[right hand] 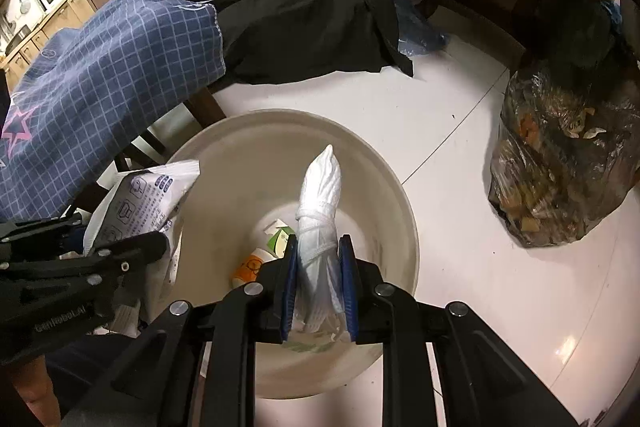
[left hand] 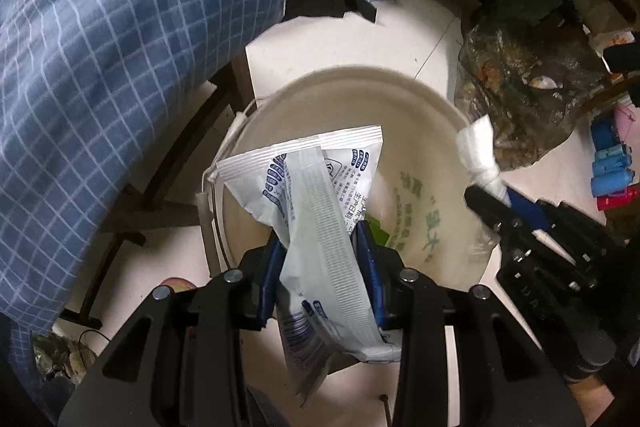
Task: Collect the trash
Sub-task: 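Open both grippers to drop the packet and bag into the bucket, then move both grippers back to the table trash, then grasp the white-and-red tablet box with the left gripper while the right grasps the black box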
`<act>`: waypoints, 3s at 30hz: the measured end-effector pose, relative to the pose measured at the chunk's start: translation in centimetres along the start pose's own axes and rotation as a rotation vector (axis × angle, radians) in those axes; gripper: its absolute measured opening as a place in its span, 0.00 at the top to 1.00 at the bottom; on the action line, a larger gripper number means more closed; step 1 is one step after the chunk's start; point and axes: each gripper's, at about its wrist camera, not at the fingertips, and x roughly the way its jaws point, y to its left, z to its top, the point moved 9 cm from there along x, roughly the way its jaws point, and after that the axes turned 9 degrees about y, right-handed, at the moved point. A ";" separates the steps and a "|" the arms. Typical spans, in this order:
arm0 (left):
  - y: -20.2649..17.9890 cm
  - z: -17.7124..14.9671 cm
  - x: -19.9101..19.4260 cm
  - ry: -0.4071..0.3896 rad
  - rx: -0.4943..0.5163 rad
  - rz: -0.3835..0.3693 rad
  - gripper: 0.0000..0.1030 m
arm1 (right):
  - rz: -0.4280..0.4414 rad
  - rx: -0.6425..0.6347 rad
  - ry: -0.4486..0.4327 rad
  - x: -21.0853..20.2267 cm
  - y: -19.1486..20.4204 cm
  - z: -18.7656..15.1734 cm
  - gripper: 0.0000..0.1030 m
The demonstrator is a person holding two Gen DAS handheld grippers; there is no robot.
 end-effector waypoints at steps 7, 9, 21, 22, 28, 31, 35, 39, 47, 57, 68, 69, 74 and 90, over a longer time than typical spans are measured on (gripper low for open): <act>-0.2 0.2 0.6 0.007 -0.003 0.009 0.67 | 0.008 -0.004 -0.007 0.1 0.2 0.4 0.80; -0.1 0.2 0.5 0.008 -0.004 0.008 0.67 | 0.007 -0.003 -0.009 0.1 0.2 0.6 0.80; 0.1 0.4 1.0 0.007 -0.013 0.025 0.58 | 0.010 0.011 -0.029 -0.3 -0.6 1.1 0.61; 0.2 0.4 1.0 0.006 -0.019 0.025 0.54 | 0.010 0.015 -0.030 -0.3 -0.8 1.1 0.60; 0.3 0.4 1.0 0.005 -0.022 0.026 0.53 | 0.008 0.034 -0.032 -0.4 -1.5 1.0 0.60; 0.3 0.4 1.0 0.006 -0.023 0.026 0.53 | 0.011 0.031 -0.033 -0.3 -1.5 1.1 0.60; 0.2 0.5 1.0 0.006 -0.026 0.025 0.53 | 0.011 0.025 -0.034 -0.3 -1.5 1.3 0.60; 0.1 0.5 0.9 0.005 -0.026 0.023 0.53 | 0.003 0.021 -0.036 -0.6 -1.5 1.3 0.60; -0.3 0.8 -2.4 -0.102 0.024 0.017 0.44 | -0.002 -0.003 -0.186 -5.4 -1.1 2.8 0.39; 10.1 -2.7 -20.3 -0.516 0.038 0.020 0.21 | 0.140 -0.171 -0.527 -18.6 8.4 6.4 0.17; 47.5 -14.7 -33.1 -0.648 -0.570 0.261 0.11 | 0.276 -0.372 -0.478 -19.7 22.4 6.2 0.14; 49.8 -15.2 -33.0 -0.637 -0.613 0.249 0.11 | 0.277 -0.388 -0.469 -19.4 23.4 6.1 0.14; 56.3 -15.1 -30.3 -0.561 -0.671 0.141 0.11 | 0.263 -0.451 -0.423 -17.9 27.0 5.4 0.14; 58.5 -12.5 -27.3 -0.546 -0.645 0.133 0.39 | 0.391 -0.755 -0.382 -17.9 44.4 6.1 0.16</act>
